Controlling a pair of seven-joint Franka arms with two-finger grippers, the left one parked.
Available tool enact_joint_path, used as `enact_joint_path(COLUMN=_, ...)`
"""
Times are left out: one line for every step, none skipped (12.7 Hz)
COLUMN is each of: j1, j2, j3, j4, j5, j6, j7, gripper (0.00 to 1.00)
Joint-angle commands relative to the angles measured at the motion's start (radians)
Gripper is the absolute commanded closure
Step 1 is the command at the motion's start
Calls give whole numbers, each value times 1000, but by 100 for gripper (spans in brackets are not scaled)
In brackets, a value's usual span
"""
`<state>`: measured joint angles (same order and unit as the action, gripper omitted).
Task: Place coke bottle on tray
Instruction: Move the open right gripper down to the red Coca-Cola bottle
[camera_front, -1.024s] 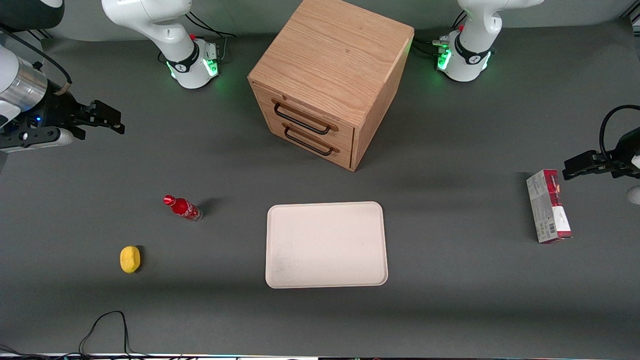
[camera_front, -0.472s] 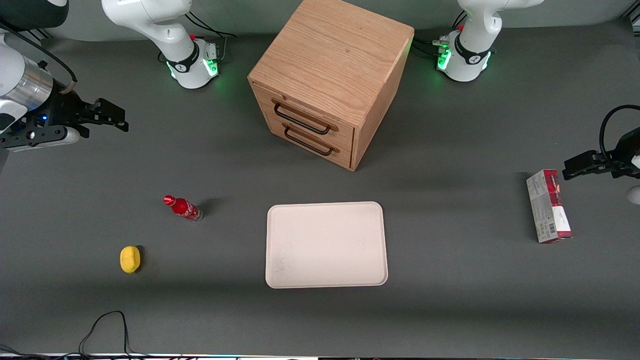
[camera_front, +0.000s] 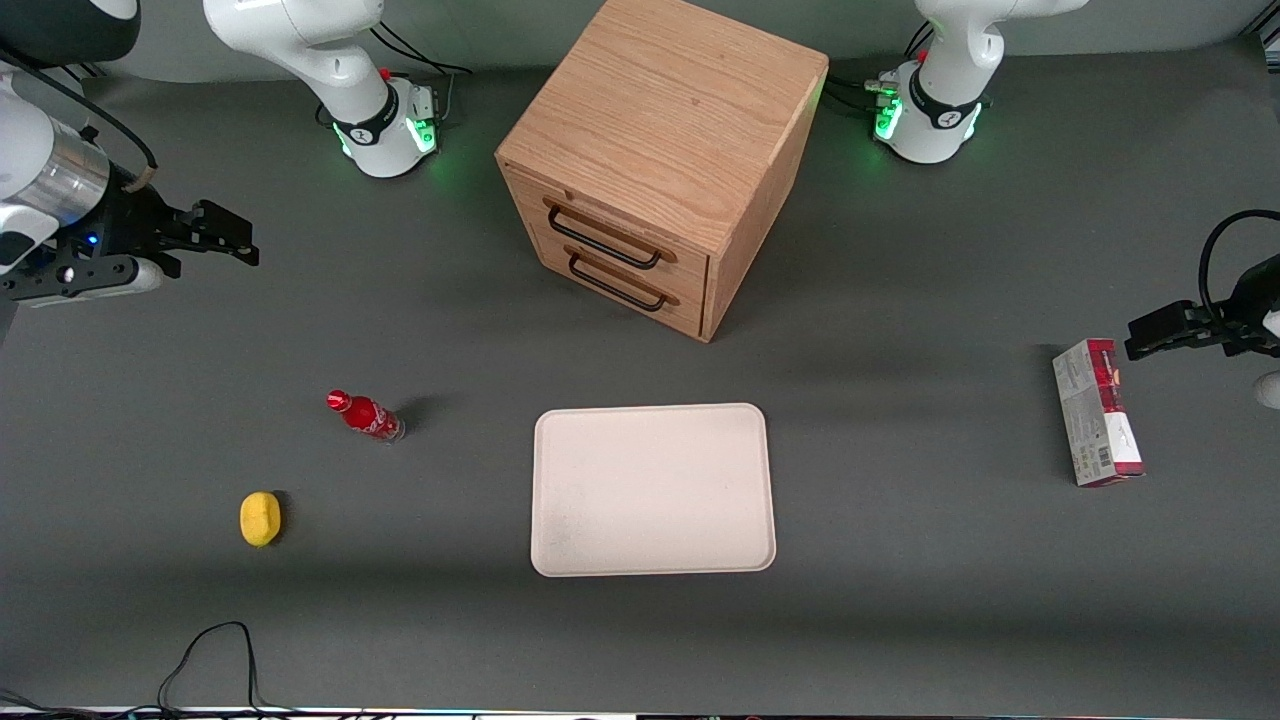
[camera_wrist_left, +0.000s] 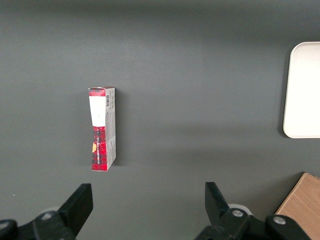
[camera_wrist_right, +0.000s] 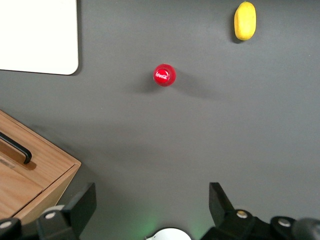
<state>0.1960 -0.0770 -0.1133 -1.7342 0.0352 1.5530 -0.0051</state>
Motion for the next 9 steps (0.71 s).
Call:
enact_joint_path(j1=3, j2=170, j3=-3, j4=174, j5=17, j6=-11, j7=-6, gripper=0)
enact_joint_path(j1=3, j2=224, j3=-3, j4=212, j5=19, j6=-10, j7=-7, gripper=0)
enact_joint_path(j1=2, j2=244, j3=-3, j4=211, j5=20, j6=-1, j7=-9, gripper=0)
enact_joint_path(j1=3, j2=237, j3=-5, j4=174, j5=22, j6=30, j7=-10, gripper=0)
enact_joint_path(j1=3, j2=221, j3=-5, j4=113, j5=22, j6=70, j7=-18, gripper=0)
enact_joint_path(j1=5, j2=211, j3=-5, j4=55, j5=22, j6=125, j7=-18, gripper=0)
enact_joint_path(j1=8, j2=210, j3=-5, j4=10, j5=22, j6=183, j7=-18, gripper=0)
enact_joint_path(j1=19, j2=210, j3=-6, j4=-39, j5=22, j6=229, j7=-18, gripper=0)
enact_joint_path(j1=19, j2=210, j3=-8, j4=-83, j5=22, j6=281, j7=-18, gripper=0)
